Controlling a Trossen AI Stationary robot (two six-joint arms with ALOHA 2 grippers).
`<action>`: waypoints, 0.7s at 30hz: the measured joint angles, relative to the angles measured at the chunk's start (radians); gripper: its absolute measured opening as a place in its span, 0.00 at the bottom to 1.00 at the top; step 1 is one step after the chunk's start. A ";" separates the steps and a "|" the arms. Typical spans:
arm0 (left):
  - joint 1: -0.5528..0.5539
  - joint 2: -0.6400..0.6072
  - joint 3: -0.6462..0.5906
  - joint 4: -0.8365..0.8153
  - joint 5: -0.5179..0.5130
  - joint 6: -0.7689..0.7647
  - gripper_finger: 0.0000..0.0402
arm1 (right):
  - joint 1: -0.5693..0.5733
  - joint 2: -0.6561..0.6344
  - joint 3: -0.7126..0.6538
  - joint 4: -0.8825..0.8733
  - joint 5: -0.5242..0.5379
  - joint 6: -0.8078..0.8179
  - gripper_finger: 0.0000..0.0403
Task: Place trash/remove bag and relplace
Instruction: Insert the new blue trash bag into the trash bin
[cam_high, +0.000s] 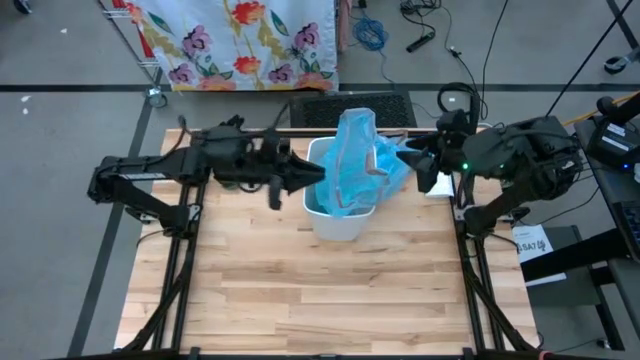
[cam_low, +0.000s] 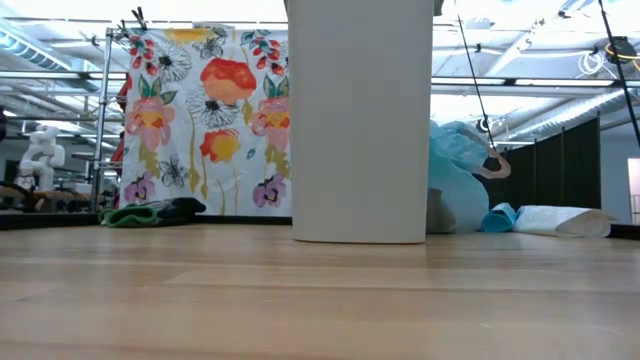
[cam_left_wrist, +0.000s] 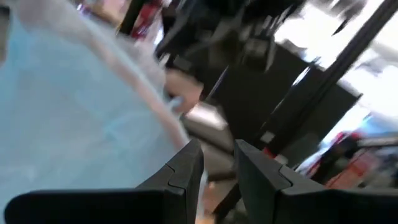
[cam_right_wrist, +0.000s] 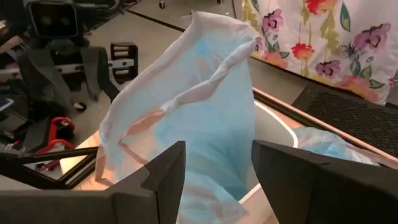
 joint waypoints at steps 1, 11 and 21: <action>-0.007 0.028 0.052 -0.075 -0.019 0.009 0.24 | -0.011 -0.002 0.000 0.000 -0.009 -0.006 0.44; -0.067 0.226 0.463 -0.405 -0.166 0.069 0.24 | -0.091 0.006 0.000 0.044 -0.109 -0.100 0.44; -0.092 0.331 0.569 -0.485 -0.228 0.084 0.24 | -0.167 0.041 0.000 0.127 -0.189 -0.166 0.44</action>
